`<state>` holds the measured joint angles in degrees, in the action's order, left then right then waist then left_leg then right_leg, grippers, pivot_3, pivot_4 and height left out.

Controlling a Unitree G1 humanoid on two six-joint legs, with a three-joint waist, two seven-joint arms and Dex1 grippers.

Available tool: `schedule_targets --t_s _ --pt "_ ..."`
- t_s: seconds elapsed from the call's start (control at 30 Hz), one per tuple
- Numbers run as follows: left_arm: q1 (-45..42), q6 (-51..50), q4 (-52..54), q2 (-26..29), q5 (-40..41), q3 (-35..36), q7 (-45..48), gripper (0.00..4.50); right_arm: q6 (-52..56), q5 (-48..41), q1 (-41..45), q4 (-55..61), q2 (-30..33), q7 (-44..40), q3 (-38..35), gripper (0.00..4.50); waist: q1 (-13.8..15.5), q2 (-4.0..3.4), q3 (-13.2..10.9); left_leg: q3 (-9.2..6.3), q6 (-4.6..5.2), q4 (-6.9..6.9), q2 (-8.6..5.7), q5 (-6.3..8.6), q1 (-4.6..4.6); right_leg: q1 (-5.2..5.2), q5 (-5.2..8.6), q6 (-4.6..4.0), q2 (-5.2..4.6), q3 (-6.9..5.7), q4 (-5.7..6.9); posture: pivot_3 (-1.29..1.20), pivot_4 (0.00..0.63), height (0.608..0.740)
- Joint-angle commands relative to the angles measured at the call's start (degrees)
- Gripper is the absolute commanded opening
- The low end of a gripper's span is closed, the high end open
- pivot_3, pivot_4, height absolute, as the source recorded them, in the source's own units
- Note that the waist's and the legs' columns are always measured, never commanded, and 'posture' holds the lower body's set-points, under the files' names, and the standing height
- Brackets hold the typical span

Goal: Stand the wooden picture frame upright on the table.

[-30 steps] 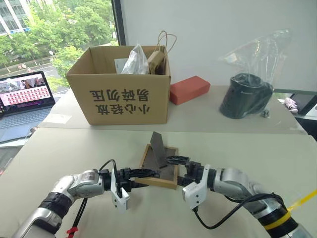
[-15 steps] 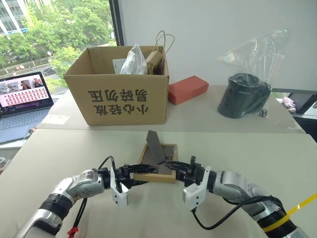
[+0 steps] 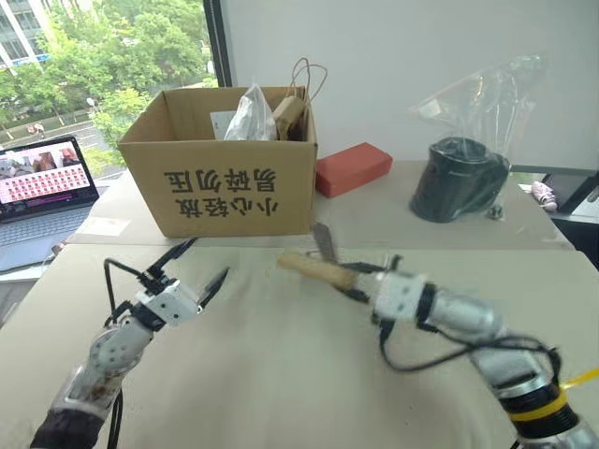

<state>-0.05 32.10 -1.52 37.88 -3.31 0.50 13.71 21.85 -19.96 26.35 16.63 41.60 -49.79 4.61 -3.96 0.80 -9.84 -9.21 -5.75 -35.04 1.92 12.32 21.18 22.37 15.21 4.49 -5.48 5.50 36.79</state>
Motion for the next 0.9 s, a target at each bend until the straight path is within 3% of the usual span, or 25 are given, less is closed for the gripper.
schedule_targets --t_s 0.03,0.13,0.3,0.63,0.7,0.9 --pt "2.8 -3.4 8.1 -1.9 1.0 -0.8 2.2 4.13 22.6 -20.0 8.3 1.2 2.4 -4.0 -7.1 1.22 0.2 0.02 -0.1 -0.04 0.0 0.02 0.01 0.0 0.01 0.01 0.0 -0.04 0.03 -0.04 0.03 0.0 0.15 0.74" --pt "4.2 -6.0 10.9 -2.9 4.6 -1.8 5.9 4.13 35.8 -27.9 14.8 -5.0 4.9 -9.0 -7.1 1.22 0.5 0.0 -0.2 -0.07 0.01 0.05 0.05 0.01 0.01 0.02 0.03 -0.09 0.07 -0.08 0.03 0.0 0.15 0.74" --pt "5.7 -14.5 14.9 -2.4 14.7 -2.8 14.8 4.13 35.0 -22.0 17.7 -12.0 5.2 -14.1 1.1 1.22 0.7 0.0 -0.2 -0.02 0.12 0.03 0.03 0.07 0.05 0.07 0.06 -0.05 0.05 -0.07 -0.05 0.0 0.15 0.74" --pt "7.9 -19.1 19.9 -2.2 16.8 -0.9 20.4 4.13 30.7 -14.9 16.7 -18.5 1.3 -15.7 5.6 1.22 -0.2 0.0 -0.2 0.03 0.13 -0.14 0.05 0.07 0.52 0.66 0.04 -0.06 0.1 0.01 0.21 0.0 0.15 0.74" --pt "8.1 -19.6 20.1 -2.4 17.0 -0.7 21.1 4.18 31.0 -14.9 16.3 -18.7 0.9 -15.2 4.8 2.22 -0.1 0.0 -0.2 0.03 0.13 -0.14 0.07 0.07 0.49 0.65 0.08 0.03 0.14 0.02 0.23 0.0 0.15 0.74" --pt "8.5 -23.5 22.4 -2.8 18.9 -0.2 22.1 4.18 32.9 -16.3 14.6 -15.9 2.0 -14.5 1.3 4.22 0.0 -0.01 -0.2 0.01 0.16 -0.18 0.06 0.05 0.7 0.78 -0.01 -0.07 0.13 0.02 0.21 0.0 0.15 0.74"
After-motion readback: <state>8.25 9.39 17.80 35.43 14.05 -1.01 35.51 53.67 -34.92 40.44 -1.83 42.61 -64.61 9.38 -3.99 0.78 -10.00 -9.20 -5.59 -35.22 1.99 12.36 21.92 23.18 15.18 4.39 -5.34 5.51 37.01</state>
